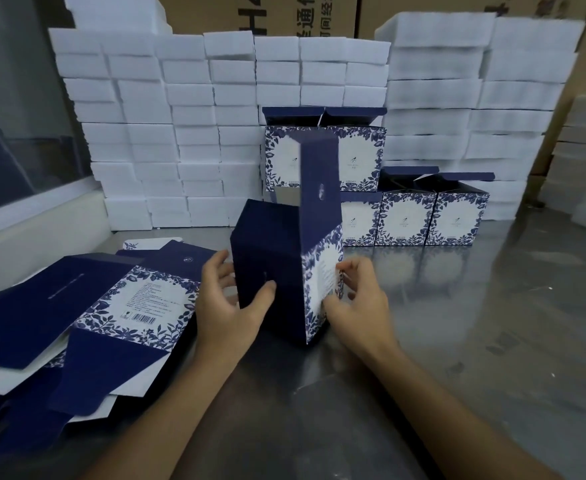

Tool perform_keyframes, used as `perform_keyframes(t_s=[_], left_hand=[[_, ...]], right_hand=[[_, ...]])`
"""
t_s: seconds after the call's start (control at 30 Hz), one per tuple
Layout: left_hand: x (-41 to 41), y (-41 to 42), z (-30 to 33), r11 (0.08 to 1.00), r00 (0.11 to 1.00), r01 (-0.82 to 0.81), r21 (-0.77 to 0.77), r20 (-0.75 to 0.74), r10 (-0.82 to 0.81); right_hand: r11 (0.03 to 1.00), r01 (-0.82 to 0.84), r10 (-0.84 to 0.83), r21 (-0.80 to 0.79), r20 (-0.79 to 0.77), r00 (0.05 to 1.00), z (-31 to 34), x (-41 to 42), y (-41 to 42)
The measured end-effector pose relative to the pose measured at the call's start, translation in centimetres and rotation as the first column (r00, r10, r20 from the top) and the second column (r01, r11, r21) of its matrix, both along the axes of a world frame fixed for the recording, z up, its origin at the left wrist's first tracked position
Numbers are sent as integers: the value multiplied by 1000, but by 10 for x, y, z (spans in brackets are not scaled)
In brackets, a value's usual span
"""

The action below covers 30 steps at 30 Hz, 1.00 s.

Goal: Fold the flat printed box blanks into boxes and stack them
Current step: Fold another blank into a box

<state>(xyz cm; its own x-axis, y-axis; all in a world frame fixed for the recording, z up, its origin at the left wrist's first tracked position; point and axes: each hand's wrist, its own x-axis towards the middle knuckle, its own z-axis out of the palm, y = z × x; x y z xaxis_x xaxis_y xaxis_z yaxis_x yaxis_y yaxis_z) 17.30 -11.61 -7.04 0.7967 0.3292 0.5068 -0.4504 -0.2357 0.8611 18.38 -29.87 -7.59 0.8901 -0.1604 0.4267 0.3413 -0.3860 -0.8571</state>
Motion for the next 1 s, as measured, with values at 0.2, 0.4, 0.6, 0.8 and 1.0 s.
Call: perform_keyframes(t_s=[0.2,0.4,0.6,0.8,1.0], left_hand=[[-2,4,-1,994,994,110,24,4,-110],[-6,2,3,969,967,247,-25,-55,-248],[-10,2,8,928,928,371,25,-48,-369],[-7,4,8,923,960,277,268,-31,-279],[-13,-4,6,909,984,138,392,51,-171]], right_hand=[[999,-50,51,12,-110,993,3,1,5],[976,-52,72,212,-87,994,15,-8,9],[935,-125,174,332,-123,977,17,-8,8],[903,-171,227,395,-100,969,21,-7,5],[868,-128,219,480,-137,966,25,-8,6]])
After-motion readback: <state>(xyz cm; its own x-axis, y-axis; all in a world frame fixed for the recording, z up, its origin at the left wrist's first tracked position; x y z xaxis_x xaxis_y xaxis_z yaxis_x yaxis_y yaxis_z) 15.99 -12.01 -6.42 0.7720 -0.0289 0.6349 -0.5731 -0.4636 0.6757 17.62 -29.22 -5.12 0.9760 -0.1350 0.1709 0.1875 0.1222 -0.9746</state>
